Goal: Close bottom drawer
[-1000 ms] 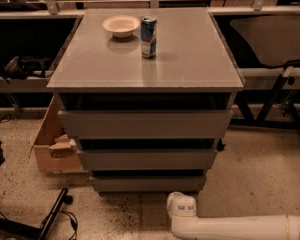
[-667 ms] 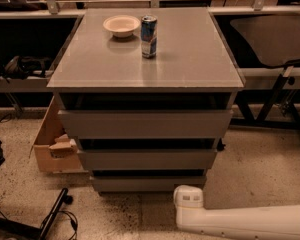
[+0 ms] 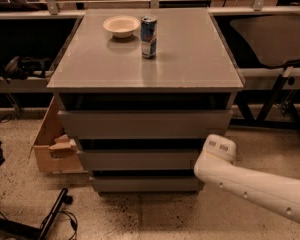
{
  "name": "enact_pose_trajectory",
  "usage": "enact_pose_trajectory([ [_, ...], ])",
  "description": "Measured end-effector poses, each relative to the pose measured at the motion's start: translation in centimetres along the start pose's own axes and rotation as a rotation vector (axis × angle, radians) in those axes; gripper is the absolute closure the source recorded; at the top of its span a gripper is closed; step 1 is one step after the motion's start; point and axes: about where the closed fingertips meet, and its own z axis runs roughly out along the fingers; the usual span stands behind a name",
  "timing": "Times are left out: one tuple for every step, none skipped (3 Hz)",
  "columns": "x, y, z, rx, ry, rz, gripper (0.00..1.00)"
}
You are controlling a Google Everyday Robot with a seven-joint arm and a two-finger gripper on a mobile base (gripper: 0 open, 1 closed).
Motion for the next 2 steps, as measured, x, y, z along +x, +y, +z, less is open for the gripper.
enact_pose_trajectory([
  [6.0,0.8,-1.4,-0.191,0.110,0.147,1.00],
  [6.9,3.1,-2.2,-0.310,0.141,0.184,1.00],
])
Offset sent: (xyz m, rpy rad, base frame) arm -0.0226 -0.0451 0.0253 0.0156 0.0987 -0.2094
